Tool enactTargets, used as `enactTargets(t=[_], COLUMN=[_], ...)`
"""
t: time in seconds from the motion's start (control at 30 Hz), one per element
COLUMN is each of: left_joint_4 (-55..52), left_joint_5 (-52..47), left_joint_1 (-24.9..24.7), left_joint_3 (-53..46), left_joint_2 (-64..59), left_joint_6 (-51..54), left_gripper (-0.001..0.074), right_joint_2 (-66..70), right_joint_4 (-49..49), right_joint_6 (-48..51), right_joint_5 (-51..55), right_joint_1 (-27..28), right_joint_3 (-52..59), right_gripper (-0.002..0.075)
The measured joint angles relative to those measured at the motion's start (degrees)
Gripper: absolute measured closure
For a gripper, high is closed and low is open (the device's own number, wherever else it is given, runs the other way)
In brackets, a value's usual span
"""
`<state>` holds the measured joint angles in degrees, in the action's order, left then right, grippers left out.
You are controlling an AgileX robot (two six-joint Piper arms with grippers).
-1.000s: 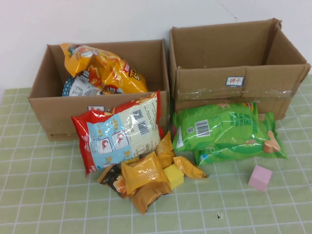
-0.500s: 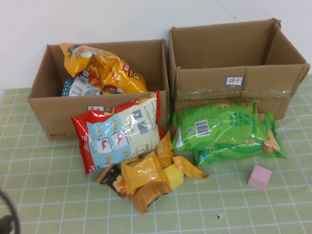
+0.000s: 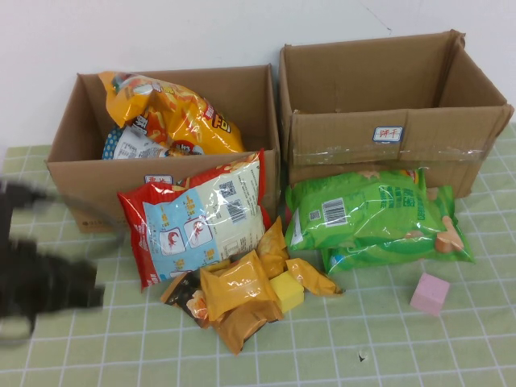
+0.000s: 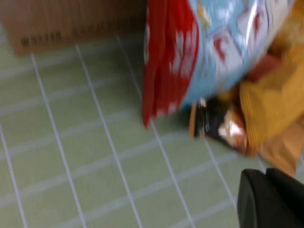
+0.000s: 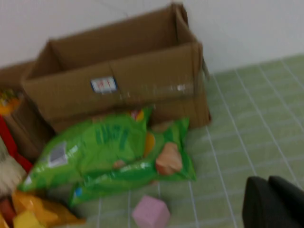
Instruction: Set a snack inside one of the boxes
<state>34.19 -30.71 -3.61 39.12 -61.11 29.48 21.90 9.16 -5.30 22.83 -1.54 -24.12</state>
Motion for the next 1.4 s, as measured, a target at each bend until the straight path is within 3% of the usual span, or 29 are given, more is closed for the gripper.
enactTargets(t=[0.07, 0.13, 0.2, 0.27, 0.33, 0.4, 0.5, 0.63, 0.73, 0.8, 0.93, 1.0, 1.2, 1.4], left_joint_4=[0.3, 0.8, 1.7, 2.9, 3.9, 4.9, 6.3, 9.5, 12.2, 12.9, 14.1, 14.2, 13.8, 12.9], left_joint_5=[-0.4, -0.9, -1.4, -1.4, -1.3, -1.1, -0.4, 0.2, -0.6, -1.8, -4.5, -6.0, -15.2, -21.8], left_joint_1=[0.0, 0.0, 0.0, 0.0, 0.0, 0.0, 0.0, 0.0, 0.0, 0.0, 0.0, 0.0, 0.0, 0.0], left_joint_3=[4.6, 8.6, 12.0, 14.9, 17.3, 19.2, 21.6, 25.1, 27.6, 28.5, 29.1, 29.8, 35.3, 49.5], left_joint_2=[-3.9, -7.5, -11.6, -15.5, -19.2, -22.8, -28.4, -35.6, -39.3, -40.9, -41.9, -41.9, -39.7, -35.4], left_joint_6=[1.7, 4.2, 5.0, 5.4, 5.4, 5.4, 5.4, 6.1, 7.6, 8.2, 8.3, 8.3, 8.8, 7.2], left_gripper=[0.0703, 0.0616, 0.0469, 0.0274, 0.0148, 0.0087, 0.0057, 0.0069, 0.0132, 0.0221, 0.0536, 0.0627, 0.0661, 0.0665], right_joint_2=[4.0, 7.7, 10.4, 12.6, 13.8, 14.6, 15.0, 15.0, 15.0, 15.0, 15.0, 15.0, 15.0, 15.0], right_joint_4=[-0.1, -0.2, -0.2, -0.2, -0.2, -0.2, 0.6, 1.6, 1.9, 1.8, 2.3, 2.5, 2.7, 3.6], right_joint_6=[2.2, 4.0, 4.8, 5.3, 5.3, 5.3, 5.3, 5.3, 5.3, 5.3, 5.3, 5.3, 5.3, 5.3], right_joint_5=[2.1, 3.4, 3.7, 3.7, 3.7, 3.7, 2.5, 0.7, 0.3, 0.2, 0.2, 0.2, 0.2, 0.2], right_joint_1=[0.0, 0.0, 0.0, 0.0, 0.0, 0.0, 0.0, 0.0, 0.0, 0.0, 0.0, 0.0, 0.0, 0.0], right_joint_3=[-0.4, -0.5, -0.5, -0.5, -0.5, -0.5, 0.3, 1.0, 1.0, 1.0, 1.0, 1.0, 1.0, 1.0], right_gripper=[0.0727, 0.0726, 0.0726, 0.0726, 0.0726, 0.0726, 0.0726, 0.0726, 0.0726, 0.0726, 0.0726, 0.0726, 0.0726, 0.0726])
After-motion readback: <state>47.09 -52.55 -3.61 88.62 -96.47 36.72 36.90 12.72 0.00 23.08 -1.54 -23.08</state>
